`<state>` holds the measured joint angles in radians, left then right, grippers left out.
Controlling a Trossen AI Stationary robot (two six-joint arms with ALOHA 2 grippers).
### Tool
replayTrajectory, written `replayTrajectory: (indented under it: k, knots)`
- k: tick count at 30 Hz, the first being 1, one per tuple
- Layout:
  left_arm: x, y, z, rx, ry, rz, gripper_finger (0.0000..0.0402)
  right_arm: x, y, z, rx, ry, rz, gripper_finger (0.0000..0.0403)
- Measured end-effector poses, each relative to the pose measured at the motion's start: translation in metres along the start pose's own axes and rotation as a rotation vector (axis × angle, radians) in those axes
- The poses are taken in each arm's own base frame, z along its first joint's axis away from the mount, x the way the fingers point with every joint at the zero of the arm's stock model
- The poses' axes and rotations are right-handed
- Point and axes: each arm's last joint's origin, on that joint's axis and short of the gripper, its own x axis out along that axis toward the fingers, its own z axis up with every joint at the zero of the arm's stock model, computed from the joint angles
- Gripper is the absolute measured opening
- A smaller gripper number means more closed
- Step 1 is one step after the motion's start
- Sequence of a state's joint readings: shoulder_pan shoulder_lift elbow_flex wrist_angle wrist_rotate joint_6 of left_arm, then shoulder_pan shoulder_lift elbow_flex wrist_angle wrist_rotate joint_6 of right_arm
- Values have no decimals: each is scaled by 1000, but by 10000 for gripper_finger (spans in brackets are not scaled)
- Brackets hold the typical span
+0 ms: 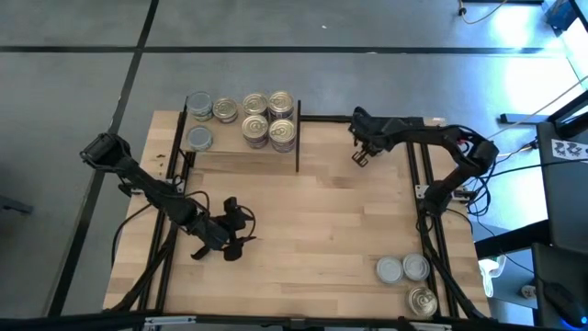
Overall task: Stack canned seafood by type on shelf
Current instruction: Stack the green tuna can on top of the green tuna can on the shelf
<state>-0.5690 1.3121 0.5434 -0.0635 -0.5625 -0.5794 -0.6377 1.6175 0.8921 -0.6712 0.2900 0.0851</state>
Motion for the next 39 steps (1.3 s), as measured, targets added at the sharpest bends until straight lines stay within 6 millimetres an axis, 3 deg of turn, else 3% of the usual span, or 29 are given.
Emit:
replayTrajectory:
  k: [14,22,31,39]
  knots:
    - [0,0,0,-8,0,0,280,-40,119,-30,-317,-169,150,17]
    - [0,0,0,-32,-1,0,280,-64,178,-54,-469,-329,395,17]
    - [0,0,0,-5,1,0,280,-54,227,-63,-537,-459,500,17]
    - [3,4,4,-48,-17,14,280,-59,262,-51,-601,-548,575,17]
